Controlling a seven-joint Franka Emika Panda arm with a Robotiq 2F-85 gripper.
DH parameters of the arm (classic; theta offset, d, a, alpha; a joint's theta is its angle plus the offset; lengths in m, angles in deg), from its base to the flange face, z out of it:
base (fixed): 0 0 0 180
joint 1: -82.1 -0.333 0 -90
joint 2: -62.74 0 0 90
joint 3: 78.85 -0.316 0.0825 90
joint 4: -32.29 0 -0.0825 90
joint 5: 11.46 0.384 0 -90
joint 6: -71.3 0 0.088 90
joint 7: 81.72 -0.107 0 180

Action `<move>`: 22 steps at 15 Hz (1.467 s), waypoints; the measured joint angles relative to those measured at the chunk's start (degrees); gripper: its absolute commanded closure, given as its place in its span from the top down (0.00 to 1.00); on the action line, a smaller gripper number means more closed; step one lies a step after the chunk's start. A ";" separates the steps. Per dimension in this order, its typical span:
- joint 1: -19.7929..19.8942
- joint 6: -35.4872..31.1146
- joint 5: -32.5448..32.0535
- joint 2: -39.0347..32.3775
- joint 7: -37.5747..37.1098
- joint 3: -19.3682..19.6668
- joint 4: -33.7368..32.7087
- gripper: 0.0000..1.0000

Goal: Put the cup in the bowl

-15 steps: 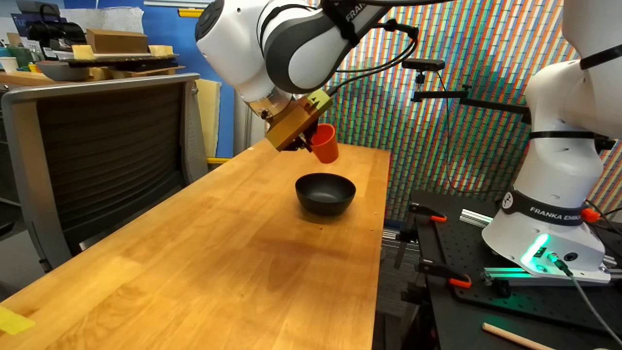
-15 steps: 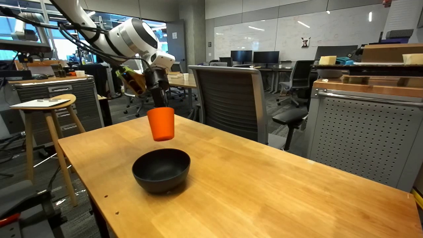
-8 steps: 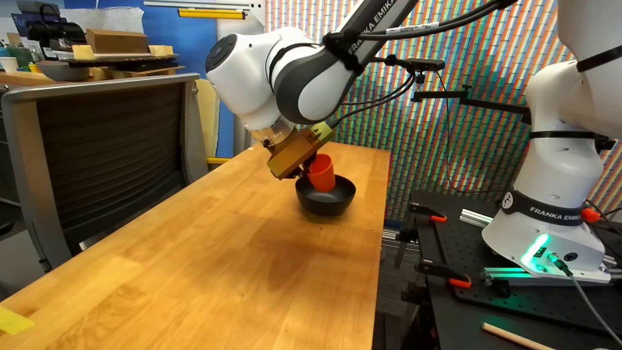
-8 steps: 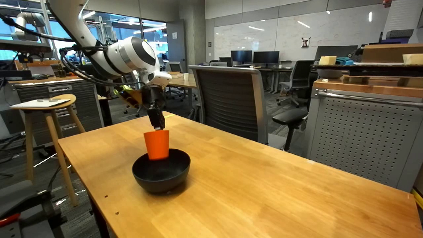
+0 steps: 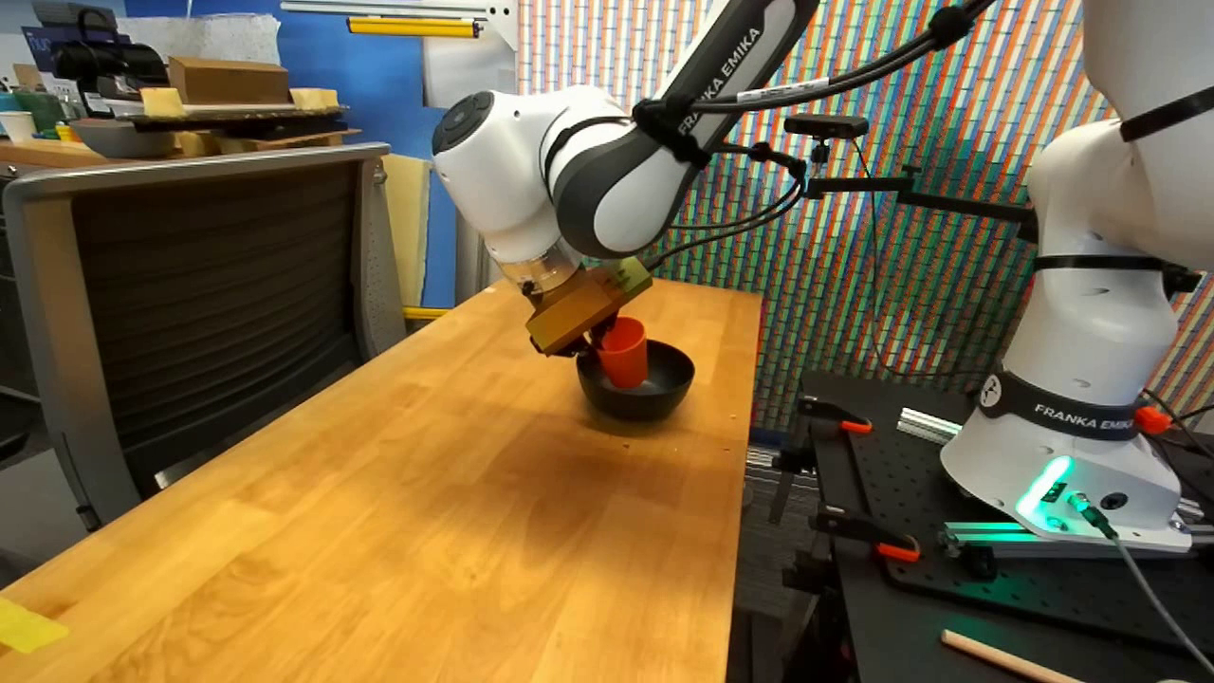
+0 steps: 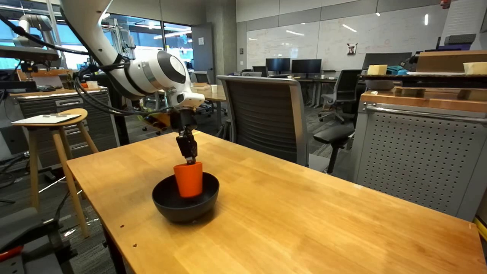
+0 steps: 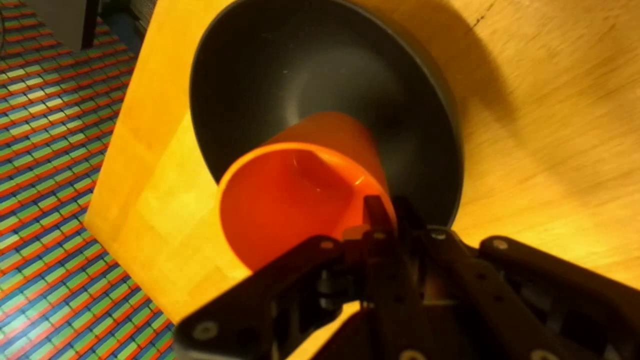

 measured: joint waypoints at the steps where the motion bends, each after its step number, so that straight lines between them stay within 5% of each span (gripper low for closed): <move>1: 0.42 -0.32 0.05 0.00 0.00 0.33 0.34 0.36; 2: 0.90 -0.74 0.16 0.00 0.00 0.54 0.68 0.36; 10: 2.21 -1.60 6.42 3.44 1.45 -0.45 0.05 0.97; 15: 1.17 -1.09 7.31 9.42 6.23 -3.29 -5.30 1.00; 22: 0.65 3.58 16.48 12.10 25.12 -8.51 -11.75 1.00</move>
